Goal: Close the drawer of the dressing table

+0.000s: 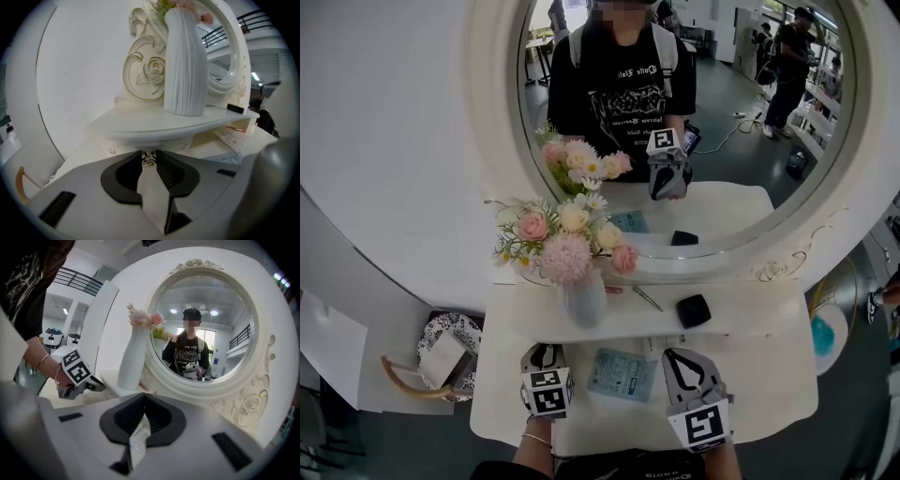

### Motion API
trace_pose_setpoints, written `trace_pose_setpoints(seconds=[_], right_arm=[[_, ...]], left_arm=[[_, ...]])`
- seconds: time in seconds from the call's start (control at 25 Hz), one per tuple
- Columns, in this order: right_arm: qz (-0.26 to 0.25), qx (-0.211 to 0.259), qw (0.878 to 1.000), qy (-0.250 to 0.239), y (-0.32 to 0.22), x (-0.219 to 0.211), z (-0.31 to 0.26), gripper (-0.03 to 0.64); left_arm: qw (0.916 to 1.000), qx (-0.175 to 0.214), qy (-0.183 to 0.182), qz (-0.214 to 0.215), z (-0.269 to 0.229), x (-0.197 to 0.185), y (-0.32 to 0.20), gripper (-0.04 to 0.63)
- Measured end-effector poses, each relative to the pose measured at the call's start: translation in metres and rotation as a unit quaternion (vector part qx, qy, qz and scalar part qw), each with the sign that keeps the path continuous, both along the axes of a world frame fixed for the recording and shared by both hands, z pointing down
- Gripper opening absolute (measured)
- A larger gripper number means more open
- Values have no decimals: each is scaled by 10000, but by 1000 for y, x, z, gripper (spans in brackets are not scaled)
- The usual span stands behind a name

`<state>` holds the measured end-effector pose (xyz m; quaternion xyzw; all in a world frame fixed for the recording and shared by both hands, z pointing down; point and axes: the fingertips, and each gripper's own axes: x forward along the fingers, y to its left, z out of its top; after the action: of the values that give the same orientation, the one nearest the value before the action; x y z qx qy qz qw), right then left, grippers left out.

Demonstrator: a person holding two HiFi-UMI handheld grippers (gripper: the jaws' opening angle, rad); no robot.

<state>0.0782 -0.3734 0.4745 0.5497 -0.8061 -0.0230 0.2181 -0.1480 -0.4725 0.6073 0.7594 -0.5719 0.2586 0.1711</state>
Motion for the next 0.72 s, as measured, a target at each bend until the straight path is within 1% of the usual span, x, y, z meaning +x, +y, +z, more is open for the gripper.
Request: trace_pose_setpoints(seconds=[0.24,0.4,0.56,0.72], right_arm=[[20,77,9996,-257,-1,-1,1,11],[11,19,9997,-261,1,0,2,12],[-27,-76,9994,-343,1,1,7,12],[-18,-196,9991,-373,6,3,14,12]], left_arm=[[10000,24,96,1,0,0,0,103],[9999,27,139,-29,0,0,1,103],[9999,-1,104,55,-1,-1,6,164],[9997,-6,41,236,-2,3,20,167]])
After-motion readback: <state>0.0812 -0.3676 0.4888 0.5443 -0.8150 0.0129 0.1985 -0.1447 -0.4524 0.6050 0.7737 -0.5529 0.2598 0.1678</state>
